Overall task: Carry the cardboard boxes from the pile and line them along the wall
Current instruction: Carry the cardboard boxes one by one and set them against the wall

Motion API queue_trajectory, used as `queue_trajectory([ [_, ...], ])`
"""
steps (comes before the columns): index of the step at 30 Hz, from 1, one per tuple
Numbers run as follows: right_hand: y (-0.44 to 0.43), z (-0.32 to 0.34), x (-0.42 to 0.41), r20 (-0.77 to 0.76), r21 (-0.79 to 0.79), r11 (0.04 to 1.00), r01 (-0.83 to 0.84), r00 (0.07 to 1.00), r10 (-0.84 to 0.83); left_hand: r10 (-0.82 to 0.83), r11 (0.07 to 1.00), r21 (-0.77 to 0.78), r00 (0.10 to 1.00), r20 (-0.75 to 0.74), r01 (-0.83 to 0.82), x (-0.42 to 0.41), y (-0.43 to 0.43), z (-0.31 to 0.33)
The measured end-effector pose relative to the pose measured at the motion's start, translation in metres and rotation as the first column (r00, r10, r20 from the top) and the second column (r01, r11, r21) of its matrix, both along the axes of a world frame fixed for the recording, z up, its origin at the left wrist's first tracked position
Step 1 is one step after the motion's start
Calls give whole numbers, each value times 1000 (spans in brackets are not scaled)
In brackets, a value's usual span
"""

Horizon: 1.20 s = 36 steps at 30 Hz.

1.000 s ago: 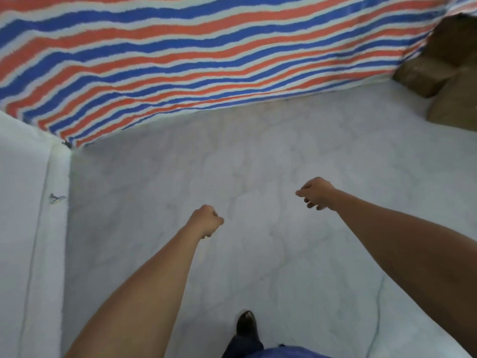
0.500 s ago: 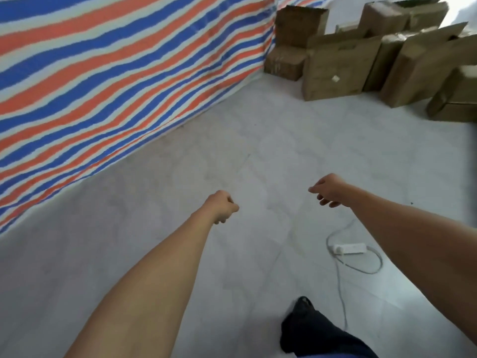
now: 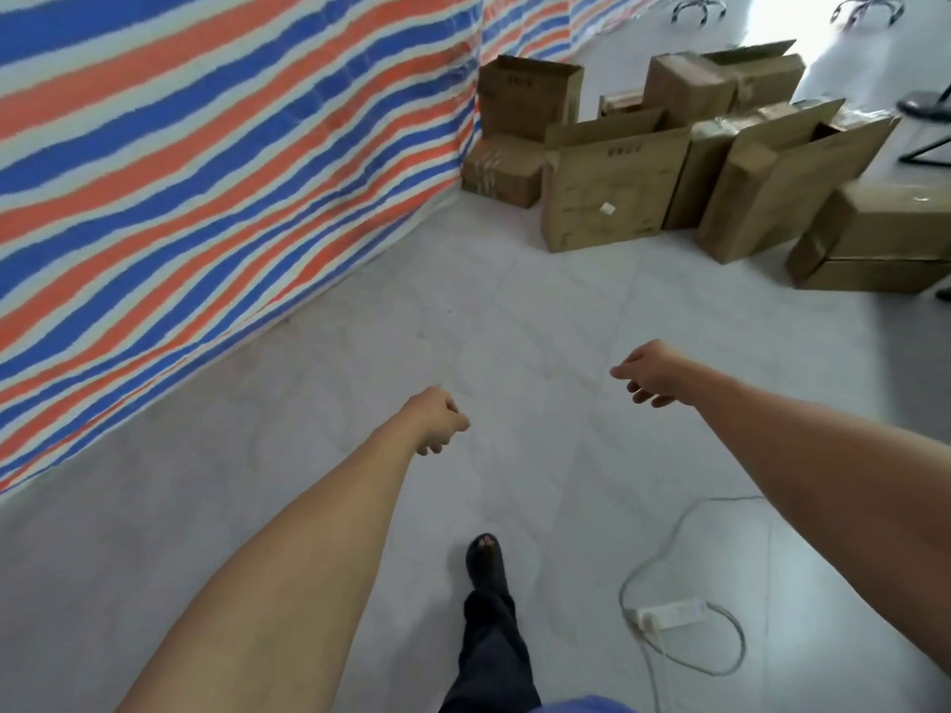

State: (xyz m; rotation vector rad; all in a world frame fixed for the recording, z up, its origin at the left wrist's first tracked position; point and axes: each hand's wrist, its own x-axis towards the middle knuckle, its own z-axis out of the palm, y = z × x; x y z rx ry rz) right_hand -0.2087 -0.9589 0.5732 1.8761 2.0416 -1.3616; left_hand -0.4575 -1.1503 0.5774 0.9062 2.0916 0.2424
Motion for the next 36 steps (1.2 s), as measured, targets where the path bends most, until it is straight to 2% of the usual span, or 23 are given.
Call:
queue_trajectory([
  [7, 153, 0, -56, 16, -15, 995, 97, 995, -96, -94, 996, -11, 995, 31, 94, -84, 182, 1],
  [11, 239, 16, -75, -2, 34, 989, 145, 989, -145, -127, 991, 43, 991, -35, 128, -120, 292, 22],
  [15, 323, 16, -72, 11, 34, 979, 203, 979, -204, -182, 981, 61, 983, -11, 182, -125, 401, 27],
  [21, 475, -12, -58, 46, -13, 965, 264, 964, -263, -285, 958, -9, 958, 37, 286, -114, 558, 8],
  [26, 623, -12, -50, 69, -29, 963, 268, 962, -266, -240, 970, -22, 970, 49, 241, -107, 700, 2],
  [30, 735, 8, -52, 76, 40, 962, 269, 959, -271, -210, 977, 50, 975, 67, 207, -101, 794, 9],
  [36, 877, 3, -101, 56, 59, 982, 178, 982, -181, -155, 988, -6, 984, 84, 156, -139, 921, -2],
])
